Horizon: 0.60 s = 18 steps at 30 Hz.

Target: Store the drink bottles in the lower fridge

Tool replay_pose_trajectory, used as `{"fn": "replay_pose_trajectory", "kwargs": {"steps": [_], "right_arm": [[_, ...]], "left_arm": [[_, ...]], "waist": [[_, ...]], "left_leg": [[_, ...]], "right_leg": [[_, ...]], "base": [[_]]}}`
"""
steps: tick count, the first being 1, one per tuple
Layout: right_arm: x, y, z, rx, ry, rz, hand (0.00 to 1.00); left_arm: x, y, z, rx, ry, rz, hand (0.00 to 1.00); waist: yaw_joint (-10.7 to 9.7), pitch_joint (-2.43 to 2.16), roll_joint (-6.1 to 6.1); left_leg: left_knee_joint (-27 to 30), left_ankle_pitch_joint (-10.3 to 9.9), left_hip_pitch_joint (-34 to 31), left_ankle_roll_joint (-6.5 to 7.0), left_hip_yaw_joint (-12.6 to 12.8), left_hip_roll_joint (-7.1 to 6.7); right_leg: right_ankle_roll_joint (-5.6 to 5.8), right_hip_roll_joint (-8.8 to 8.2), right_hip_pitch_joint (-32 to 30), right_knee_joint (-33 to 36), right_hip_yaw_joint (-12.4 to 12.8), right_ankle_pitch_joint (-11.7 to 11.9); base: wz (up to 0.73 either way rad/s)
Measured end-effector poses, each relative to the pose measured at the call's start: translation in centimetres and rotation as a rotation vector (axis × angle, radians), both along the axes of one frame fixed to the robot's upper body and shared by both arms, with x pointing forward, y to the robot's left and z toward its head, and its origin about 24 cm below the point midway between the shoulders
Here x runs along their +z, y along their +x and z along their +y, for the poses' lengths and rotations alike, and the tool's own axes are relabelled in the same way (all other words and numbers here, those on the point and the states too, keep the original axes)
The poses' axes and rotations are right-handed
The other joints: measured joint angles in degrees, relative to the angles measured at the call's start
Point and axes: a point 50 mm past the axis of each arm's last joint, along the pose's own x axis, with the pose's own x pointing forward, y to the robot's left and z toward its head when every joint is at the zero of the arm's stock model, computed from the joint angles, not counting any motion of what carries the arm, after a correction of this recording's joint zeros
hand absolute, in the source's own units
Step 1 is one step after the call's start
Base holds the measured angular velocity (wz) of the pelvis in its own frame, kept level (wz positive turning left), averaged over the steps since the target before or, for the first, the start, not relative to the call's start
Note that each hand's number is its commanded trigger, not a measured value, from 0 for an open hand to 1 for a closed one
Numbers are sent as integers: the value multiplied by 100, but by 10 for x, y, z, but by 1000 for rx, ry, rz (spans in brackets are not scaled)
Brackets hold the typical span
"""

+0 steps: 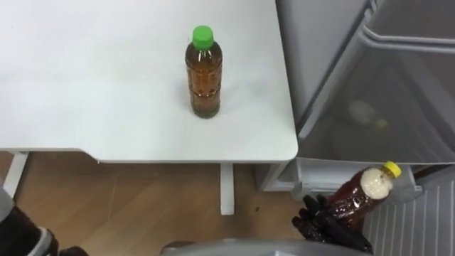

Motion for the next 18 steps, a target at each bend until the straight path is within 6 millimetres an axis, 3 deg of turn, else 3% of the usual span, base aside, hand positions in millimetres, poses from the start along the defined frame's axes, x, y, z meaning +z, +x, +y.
{"fn": "replay_pose_trajectory", "kwargs": {"steps": [4, 7, 11, 15, 16, 18], "right_arm": [[-4, -15, -8, -108, -53, 108, 100], [-7, -27, -15, -207, -100, 221, 100], [-12, -40, -17, -314, -128, 363, 100], [-17, -33, -17, -350, -139, 438, 100], [-17, -32, -17, -364, -137, 440, 100], [-19, -21, -17, -422, -123, 438, 100]], "left_arm": [[-26, -8, 30, 193, -155, 112, 0], [-66, -15, 53, 342, -286, 324, 0], [-132, -23, 67, 459, -416, 655, 0], [-200, -32, 69, 501, -590, 937, 0], [-209, -34, 67, 503, -607, 975, 0], [-240, -43, 62, 482, -702, 1089, 0]], "waist": [[12, 5, 173], [-19, 3, 295], [-29, 37, 327], [-53, 50, 306], [-51, 55, 301], [-30, 91, 248]], "left_leg": [[-111, 0, 89, 3, -1, -5], [-115, -22, 124, -10, -1, 11], [-102, -16, 120, -29, -20, 23], [-99, -3, 195, -44, 1, 24], [-109, -3, 206, -44, 2, 22], [-113, -3, 203, -42, 11, 17]], "right_leg": [[14, 37, 39, 21, -24, -8], [2, 53, 98, 23, -30, -19], [-19, 44, 100, 18, -49, -30], [-30, 59, 121, 16, -43, -34], [-29, 57, 129, 17, -43, -34], [-27, 56, 120, 19, -31, -35]], "base": [[-1], [0], [0], [-2], [-4], [0]]}}
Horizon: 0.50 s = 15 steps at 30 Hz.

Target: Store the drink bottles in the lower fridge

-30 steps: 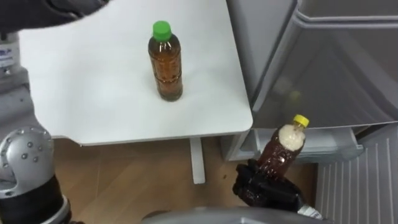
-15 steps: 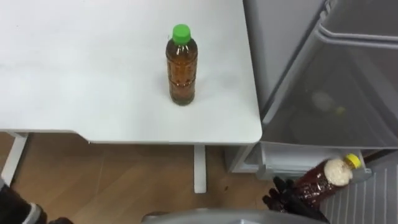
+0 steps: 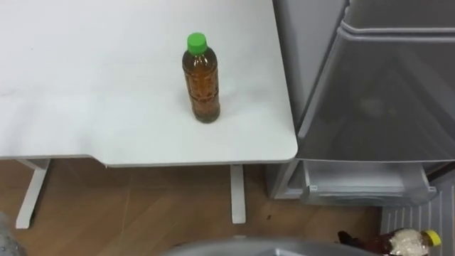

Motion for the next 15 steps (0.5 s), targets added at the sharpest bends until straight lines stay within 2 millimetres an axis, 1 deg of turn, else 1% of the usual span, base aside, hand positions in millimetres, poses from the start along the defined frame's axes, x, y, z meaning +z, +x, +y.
{"fn": "replay_pose_trajectory", "kwargs": {"steps": [1, 2, 3, 4, 5, 6, 7, 8, 9, 10, 11, 12, 13, 15], "right_arm": [[0, 3, 0, -8, -1, -2, 100], [-1, 10, -1, -25, -4, -7, 100], [-1, 17, -3, -40, -9, -13, 100], [-1, 20, -4, -48, -12, -17, 100], [0, 25, -7, -76, -16, -26, 100], [1, 31, -11, -105, -19, -41, 100], [1, 34, -13, -115, -22, -46, 100], [2, 39, -15, -137, -24, -55, 100], [2, 44, -16, -161, -22, -64, 100], [2, 45, -17, -179, -19, -73, 100], [4, 50, -20, -206, -17, -90, 100], [4, 52, -21, -213, -17, -97, 100], [5, 56, -23, -218, -17, -109, 100], [7, 59, -27, -198, -22, -108, 100]], "left_arm": [[-7, -3, -1, 8, -22, 20, 0], [-20, -9, -3, 27, -65, 62, 0], [-33, -17, -4, 51, -118, 98, 0], [-40, -21, -5, 63, -144, 119, 0], [-54, -30, -9, 83, -195, 170, 0], [-68, -40, -14, 100, -248, 221, 0], [-73, -45, -18, 107, -270, 246, 0], [-81, -52, -23, 119, -310, 271, 0], [-87, -57, -28, 133, -347, 283, 0], [-91, -60, -30, 135, -364, 296, 0], [-101, -68, -34, 135, -401, 342, 0], [-106, -73, -37, 137, -424, 365, 0], [-114, -84, -42, 140, -467, 417, 0], [-126, -103, -52, 148, -538, 499, 0]], "waist": [[-2, 10, -16], [-5, 2, -5], [-10, 17, -31], [-13, 12, -22], [-11, 33, -53], [-19, 29, -31], [-39, 30, -28], [-46, 22, -12], [-27, 40, -30], [-3, 41, -31], [16, 33, 6], [9, 36, 8], [-8, 44, 13], [-20, 45, 40]], "left_leg": [[0, 0, 0, 1, -1, -1], [-9, -1, 2, 1, -3, -2], [-40, 1, 6, 6, -3, -3], [-53, 3, 13, 8, -3, -4], [-69, 2, 38, 8, -4, -5], [-93, 2, 65, 9, 0, -8], [-102, 2, 72, 9, -2, -9], [-114, 2, 80, 9, -12, -8], [-135, 2, 99, 9, -16, -4], [-136, 2, 101, 9, -16, -2], [-136, 2, 100, 9, -16, -2], [-136, 2, 100, 9, -15, -4], [-136, 2, 100, 9, -14, -7], [-140, -2, 97, 14, -19, -14]], "right_leg": [[2, 2, -1, 1, -1, -1], [4, 2, 4, 1, -10, -2], [5, 2, 10, -2, -11, -3], [5, 2, 20, -5, -14, -3], [13, 3, 41, -9, -16, -8], [19, 3, 52, -12, -14, -12], [22, 4, 56, -15, -15, -14], [25, 8, 67, -19, -19, -18], [25, 10, 89, -20, -34, -24], [25, 12, 108, -15, -36, -24], [25, 7, 120, -13, -50, -24], [27, 2, 120, -13, -55, -25], [33, 3, 117, -11, -60, -31], [37, -3, 120, -10, -60, -52]], "base": [[0], [0], [0], [0], [0], [0], [0], [5], [4], [3], [0], [0], [0], [0]]}}
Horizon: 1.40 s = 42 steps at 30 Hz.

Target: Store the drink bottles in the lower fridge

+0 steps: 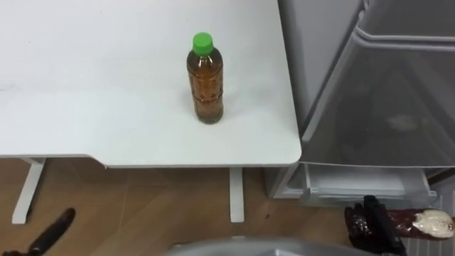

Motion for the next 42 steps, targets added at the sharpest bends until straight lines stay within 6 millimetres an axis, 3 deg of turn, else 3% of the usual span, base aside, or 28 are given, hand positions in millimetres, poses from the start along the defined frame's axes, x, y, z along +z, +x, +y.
{"fn": "replay_pose_trajectory", "kwargs": {"steps": [6, 10, 15, 19, 24, 30, 37, 41, 42], "right_arm": [[-2, 3, 2, 29, 22, 27, 100], [-1, 19, 2, 8, 36, 8, 100], [5, 64, 3, 121, 29, -32, 100], [8, 87, 9, 155, 35, -58, 100], [15, 118, 16, 182, 46, -99, 100], [21, 138, 19, 181, 51, -106, 100], [37, 169, 17, 221, 23, -154, 100], [58, 196, 8, 245, -14, -210, 100], [61, 200, 6, 245, -19, -210, 47]], "left_arm": [[-18, -47, -23, 26, -163, 165, 0], [-22, -49, -30, -21, -217, 185, 0], [-32, -29, -45, -291, -298, 236, 0], [-37, -10, -54, -475, -346, 279, 0], [-40, 29, -62, -773, -334, 310, 0], [-37, 64, -63, -915, -294, 290, 0], [-33, 95, -71, -1020, -290, 232, 0], [-31, 105, -72, -1072, -267, 238, 0], [-31, 104, -71, -1082, -262, 247, 0]], "waist": [[2, -3, 9], [-31, 2, 26], [8, 3, 71], [5, 6, 67], [12, 63, 10], [16, 135, -136], [8, 144, -71], [49, 155, -94], [50, 166, -111]], "left_leg": [[63, -2, -35, 0, -28, -16], [222, -2, -318, 1, -154, -69], [457, 19, -877, 18, -178, -103], [622, 30, -1244, 6, -207, -93], [707, 74, -1727, -16, -218, -76], [775, 131, -2270, -51, -270, -67], [772, 170, -2563, -44, -255, -79], [757, 228, -2850, -28, -181, -94], [757, 234, -2907, -23, -158, -94]], "right_leg": [[-6, -18, -7, 17, 2, -40], [-9, -73, -218, 62, -77, -38], [-34, -110, -731, 322, -158, -25], [-71, -129, -1083, 326, -258, 18], [-112, -119, -1523, 427, -260, 81], [-157, -114, -2037, 468, -294, 138], [-163, -166, -2360, 499, -303, 167], [-164, -214, -2779, 702, -280, 169], [-164, -223, -2858, 739, -282, 169]], "base": [[1], [16], [4], [6], [0], [2], [-1], [-8], [-10]]}}
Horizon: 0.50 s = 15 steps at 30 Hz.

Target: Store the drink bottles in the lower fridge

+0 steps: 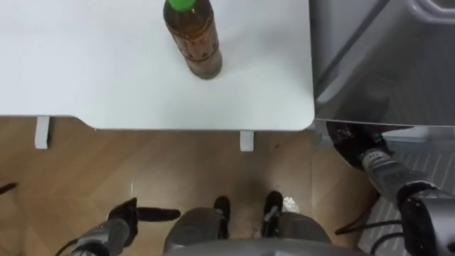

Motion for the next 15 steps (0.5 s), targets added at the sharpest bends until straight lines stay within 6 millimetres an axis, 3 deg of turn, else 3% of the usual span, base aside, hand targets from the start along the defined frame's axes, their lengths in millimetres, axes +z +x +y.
{"fn": "replay_pose_trajectory", "kwargs": {"steps": [1, 2, 5, 8, 15], "right_arm": [[1, 1, -1, -3, 0, -2, 7], [2, 2, -2, -12, 1, -5, 0], [5, 5, -4, -30, 15, -15, 0], [8, 9, -5, -30, 19, -9, 0], [13, 12, -9, -48, 36, -4, 0]], "left_arm": [[0, 0, 1, -4, 3, 2, 0], [0, 0, 1, -5, 5, 3, 0], [1, 3, 1, -12, 5, -3, 0], [1, 5, 0, -28, 4, -1, 0], [4, 5, 10, -30, 19, -4, 0]], "waist": [[-3, 9, -14], [-10, 27, -48], [-11, 85, -161], [-12, 87, -242], [-11, 85, -248]], "left_leg": [[-2, 5, -17, 0, 2, -2], [-6, 18, -50, 1, 3, -3], [-5, 43, -147, 16, 15, -15], [1, 65, -242, 32, 19, -40], [8, 72, -271, 42, 19, -55]], "right_leg": [[0, -3, -15, -4, 0, 0], [0, -15, -54, 14, -3, 0], [0, -44, -182, 79, -9, 0], [1, -74, -279, 95, -8, 0], [5, -92, -337, 128, -7, 3]], "base": [[-3], [0], [0], [0], [0]]}}
